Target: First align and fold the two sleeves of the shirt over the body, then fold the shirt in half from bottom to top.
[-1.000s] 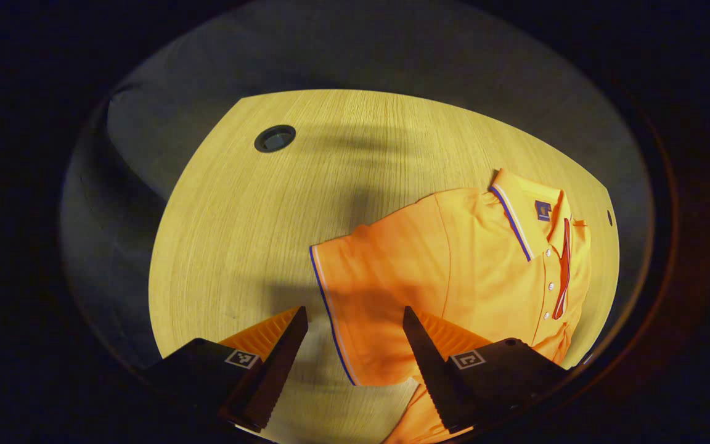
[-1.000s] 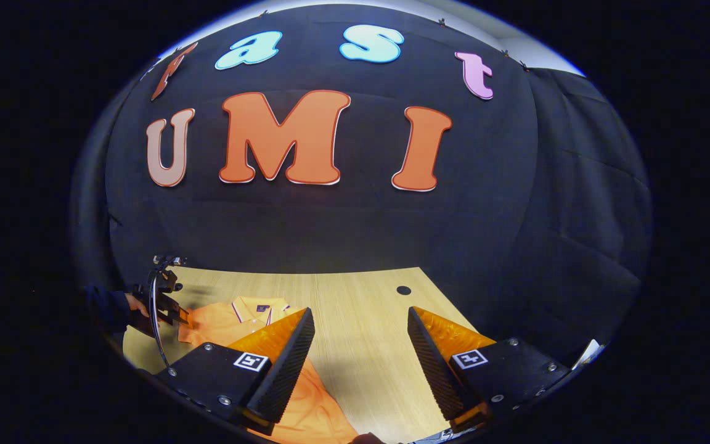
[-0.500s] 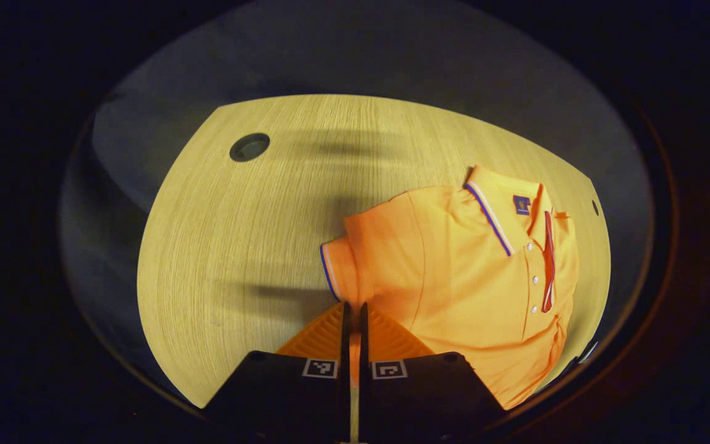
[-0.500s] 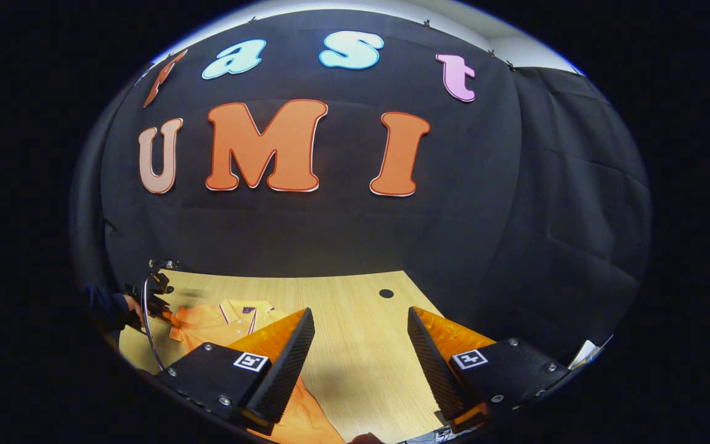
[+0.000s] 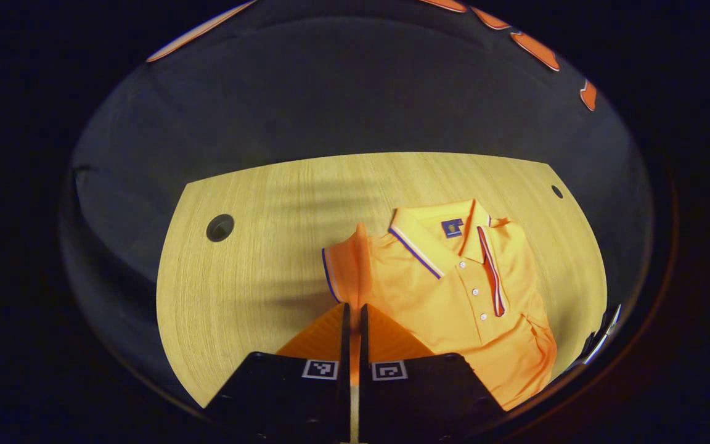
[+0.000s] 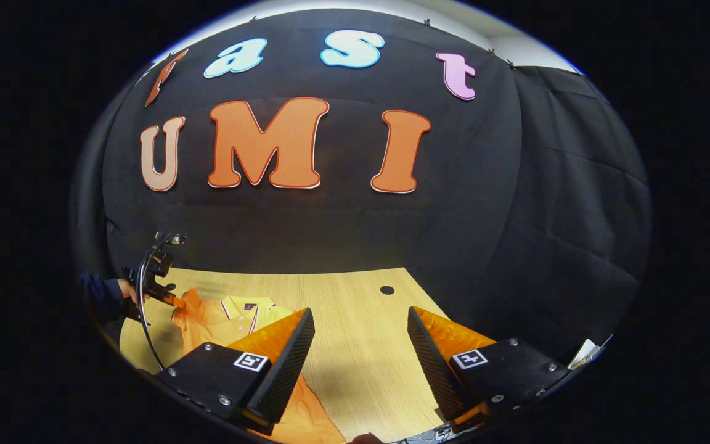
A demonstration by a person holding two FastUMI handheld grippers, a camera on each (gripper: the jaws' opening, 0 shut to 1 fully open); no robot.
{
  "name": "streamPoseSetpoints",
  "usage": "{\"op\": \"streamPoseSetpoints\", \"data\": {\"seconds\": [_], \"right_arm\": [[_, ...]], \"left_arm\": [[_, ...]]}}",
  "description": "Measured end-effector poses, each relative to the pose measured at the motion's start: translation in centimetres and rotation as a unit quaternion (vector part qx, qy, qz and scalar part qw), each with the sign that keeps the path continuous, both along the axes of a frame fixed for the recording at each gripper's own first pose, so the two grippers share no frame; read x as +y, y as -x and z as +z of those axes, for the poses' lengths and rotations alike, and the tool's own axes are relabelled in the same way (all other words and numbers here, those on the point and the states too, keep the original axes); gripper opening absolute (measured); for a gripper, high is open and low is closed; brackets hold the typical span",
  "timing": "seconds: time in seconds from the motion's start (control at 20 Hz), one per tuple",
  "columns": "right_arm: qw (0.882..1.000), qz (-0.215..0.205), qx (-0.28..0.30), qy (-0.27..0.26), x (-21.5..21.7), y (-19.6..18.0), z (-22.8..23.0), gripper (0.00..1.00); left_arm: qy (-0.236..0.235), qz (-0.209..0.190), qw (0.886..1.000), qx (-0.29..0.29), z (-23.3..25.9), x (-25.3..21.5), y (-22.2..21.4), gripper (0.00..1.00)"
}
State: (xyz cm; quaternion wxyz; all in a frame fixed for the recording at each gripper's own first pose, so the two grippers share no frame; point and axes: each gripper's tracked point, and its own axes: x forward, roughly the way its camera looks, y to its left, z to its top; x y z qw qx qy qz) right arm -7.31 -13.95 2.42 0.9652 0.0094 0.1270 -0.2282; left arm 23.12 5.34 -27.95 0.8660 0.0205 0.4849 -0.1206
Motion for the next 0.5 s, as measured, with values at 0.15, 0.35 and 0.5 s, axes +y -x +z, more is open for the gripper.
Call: {"op": "streamPoseSetpoints", "data": {"seconds": [0.15, 0.35, 0.5], "right_arm": [[1.000, -0.012, 0.011, -0.004, 0.6, 1.1, -0.8, 0.93], [0.999, -0.029, 0.025, -0.014, 1.5, 2.2, -2.0, 0.93], [0.999, -0.029, 0.030, -0.020, 2.3, 2.6, -2.7, 0.93]], "left_arm": [[0.018, -0.030, 0.999, -0.009, 0.6, -3.1, -0.4, 0.08], [0.093, -0.082, 0.992, -0.010, 1.9, -8.6, 0.4, 0.22], [0.130, -0.102, 0.986, -0.016, 2.9, -10.9, 1.3, 0.44]]}}
